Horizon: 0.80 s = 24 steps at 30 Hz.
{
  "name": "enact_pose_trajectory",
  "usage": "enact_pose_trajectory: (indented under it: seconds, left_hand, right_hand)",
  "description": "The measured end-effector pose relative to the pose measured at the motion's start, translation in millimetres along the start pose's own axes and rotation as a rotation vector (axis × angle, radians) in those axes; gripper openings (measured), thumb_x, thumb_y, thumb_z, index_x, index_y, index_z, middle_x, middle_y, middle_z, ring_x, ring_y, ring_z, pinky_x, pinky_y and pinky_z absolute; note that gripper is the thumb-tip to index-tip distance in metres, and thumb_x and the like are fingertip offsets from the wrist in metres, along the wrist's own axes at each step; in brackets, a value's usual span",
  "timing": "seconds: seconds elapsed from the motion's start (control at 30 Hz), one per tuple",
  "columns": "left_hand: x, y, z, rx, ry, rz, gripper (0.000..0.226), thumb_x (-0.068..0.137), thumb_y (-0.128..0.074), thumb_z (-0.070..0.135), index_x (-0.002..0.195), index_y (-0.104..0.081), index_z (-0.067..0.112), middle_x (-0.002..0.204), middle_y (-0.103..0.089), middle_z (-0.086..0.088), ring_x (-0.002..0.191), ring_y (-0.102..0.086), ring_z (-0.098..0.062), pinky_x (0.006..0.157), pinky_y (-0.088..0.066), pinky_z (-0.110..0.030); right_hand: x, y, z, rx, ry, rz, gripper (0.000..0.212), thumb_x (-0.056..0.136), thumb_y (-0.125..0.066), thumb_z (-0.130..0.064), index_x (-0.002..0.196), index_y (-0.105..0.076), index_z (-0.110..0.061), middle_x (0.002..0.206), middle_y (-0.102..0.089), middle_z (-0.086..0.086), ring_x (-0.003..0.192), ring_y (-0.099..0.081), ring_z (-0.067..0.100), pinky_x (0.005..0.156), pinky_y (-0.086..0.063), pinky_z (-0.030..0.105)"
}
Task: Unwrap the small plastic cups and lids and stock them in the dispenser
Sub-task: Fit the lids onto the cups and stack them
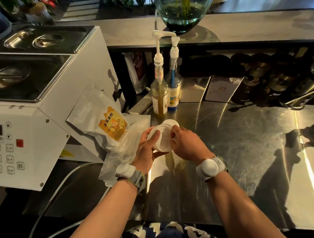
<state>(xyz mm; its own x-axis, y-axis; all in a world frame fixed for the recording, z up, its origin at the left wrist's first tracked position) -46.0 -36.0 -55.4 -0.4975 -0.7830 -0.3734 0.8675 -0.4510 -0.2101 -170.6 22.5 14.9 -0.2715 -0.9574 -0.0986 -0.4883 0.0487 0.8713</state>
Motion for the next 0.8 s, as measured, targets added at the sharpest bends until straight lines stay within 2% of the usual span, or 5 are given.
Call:
enact_pose_trajectory:
  seconds: [0.13,0.27,0.5,0.63,0.8]
  left_hand:
    - [1,4,-2,-0.048,0.033,0.045,0.052,0.079,-0.075,0.047,0.127,-0.057,0.038,0.134,-0.057,-0.012,0.119,-0.061,-0.038,0.084,-0.061,-0.058]
    - [3,8,-4,-0.071,0.036,0.064,0.047,0.092,-0.07,0.032,0.136,-0.052,0.03,0.133,-0.057,-0.012,0.117,-0.062,-0.037,0.082,-0.061,-0.057]
    - [2,-3,-1,-0.076,0.017,-0.045,0.046,0.095,-0.066,0.024,0.139,-0.05,0.028,0.132,-0.059,-0.017,0.119,-0.061,-0.038,0.089,-0.06,-0.054]
    - [3,2,-10,-0.03,0.081,-0.001,0.065,0.083,-0.075,0.052,0.139,-0.055,0.026,0.131,-0.065,-0.015,0.117,-0.066,-0.034,0.098,-0.056,-0.053]
    - [7,9,-9,0.105,0.061,0.086,0.091,0.06,-0.075,0.079,0.135,-0.057,0.029,0.126,-0.067,-0.009,0.115,-0.066,-0.032,0.101,-0.054,-0.055]
  right_hand:
    - [2,-1,4,0.055,-0.047,-0.009,0.022,0.094,-0.061,-0.027,0.111,-0.048,-0.022,0.1,-0.065,0.001,0.079,-0.062,0.019,0.07,-0.056,0.029]
    - [4,-2,23,0.431,-0.194,0.035,0.038,0.093,-0.066,-0.04,0.118,-0.043,-0.024,0.099,-0.059,-0.004,0.083,-0.062,0.012,0.069,-0.052,0.022]
    - [6,-33,13,0.725,-0.182,0.007,0.045,0.104,-0.034,-0.051,0.134,-0.052,-0.023,0.128,-0.059,0.004,0.115,-0.058,0.025,0.097,-0.049,0.036]
    - [4,-39,9,0.727,-0.143,0.04,0.03,0.104,-0.036,-0.049,0.121,-0.052,-0.032,0.122,-0.061,0.002,0.11,-0.06,0.023,0.101,-0.051,0.045]
    - [5,-39,10,0.802,-0.149,0.031,0.021,0.105,-0.04,-0.04,0.119,-0.052,-0.03,0.12,-0.061,0.0,0.109,-0.06,0.02,0.098,-0.05,0.035]
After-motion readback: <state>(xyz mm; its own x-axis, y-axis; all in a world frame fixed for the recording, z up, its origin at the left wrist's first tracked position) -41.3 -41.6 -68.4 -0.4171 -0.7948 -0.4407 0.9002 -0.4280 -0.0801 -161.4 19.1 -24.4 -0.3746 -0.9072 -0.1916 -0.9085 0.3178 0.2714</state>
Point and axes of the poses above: each hand's wrist, its own x-axis towards the middle knuckle, its own y-axis out of the back of the hand, z = x × y, the point moved 10 cm from there along x, towards the middle knuckle
